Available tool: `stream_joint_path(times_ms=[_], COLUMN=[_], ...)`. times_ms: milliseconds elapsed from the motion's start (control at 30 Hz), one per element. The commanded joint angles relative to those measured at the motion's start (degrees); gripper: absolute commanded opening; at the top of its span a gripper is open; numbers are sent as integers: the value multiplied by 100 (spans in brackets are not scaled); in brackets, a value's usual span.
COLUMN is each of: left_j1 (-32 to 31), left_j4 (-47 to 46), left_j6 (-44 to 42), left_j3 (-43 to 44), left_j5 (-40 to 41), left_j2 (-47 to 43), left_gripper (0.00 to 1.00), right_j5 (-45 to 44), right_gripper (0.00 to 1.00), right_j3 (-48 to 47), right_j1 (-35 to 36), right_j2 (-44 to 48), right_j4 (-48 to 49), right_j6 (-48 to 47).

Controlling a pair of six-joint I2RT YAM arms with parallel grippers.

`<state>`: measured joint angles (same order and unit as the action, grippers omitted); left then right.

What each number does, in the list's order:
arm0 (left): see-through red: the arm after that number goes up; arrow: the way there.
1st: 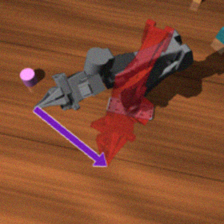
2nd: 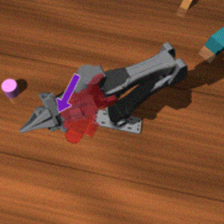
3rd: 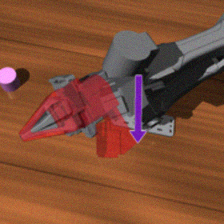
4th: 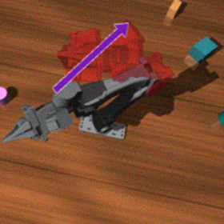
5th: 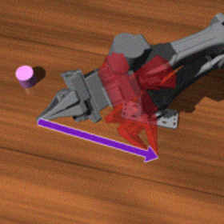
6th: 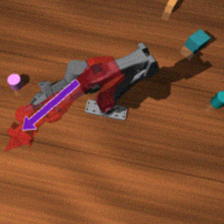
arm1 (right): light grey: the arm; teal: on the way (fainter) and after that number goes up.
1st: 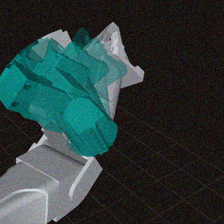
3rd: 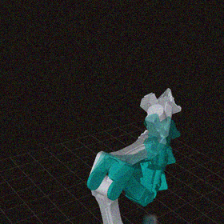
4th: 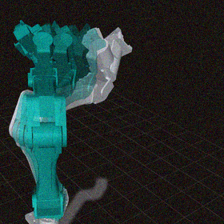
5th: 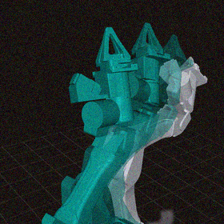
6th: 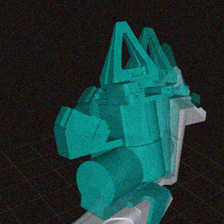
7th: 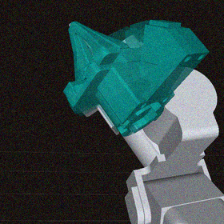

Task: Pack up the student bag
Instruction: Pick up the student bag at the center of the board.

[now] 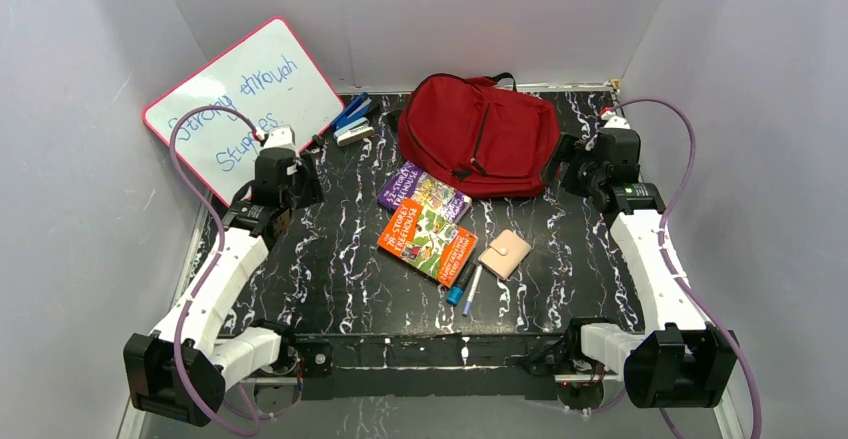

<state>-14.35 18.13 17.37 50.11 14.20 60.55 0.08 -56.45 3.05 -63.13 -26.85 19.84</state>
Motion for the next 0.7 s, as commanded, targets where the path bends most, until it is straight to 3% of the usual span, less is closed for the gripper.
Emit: stream_joint_path(times_ms=[0, 400, 667], left_j1=[119, 539, 618], left_j4=[-237, -176, -189], left_j6=[-31, 65, 100], left_j3=[-47, 34, -2], left_j5=[-153, -462, -581], left_j2=[-118, 67, 83], left_gripper=[54, 54, 54], right_j5=[44, 462, 403], right_gripper=[99, 99, 98], right_j3=[-79, -339, -707], right_j1=[-24, -24, -86], right_j2=[20, -351, -1383], right_j4=[291, 277, 667], right_j6=[174, 385, 669])
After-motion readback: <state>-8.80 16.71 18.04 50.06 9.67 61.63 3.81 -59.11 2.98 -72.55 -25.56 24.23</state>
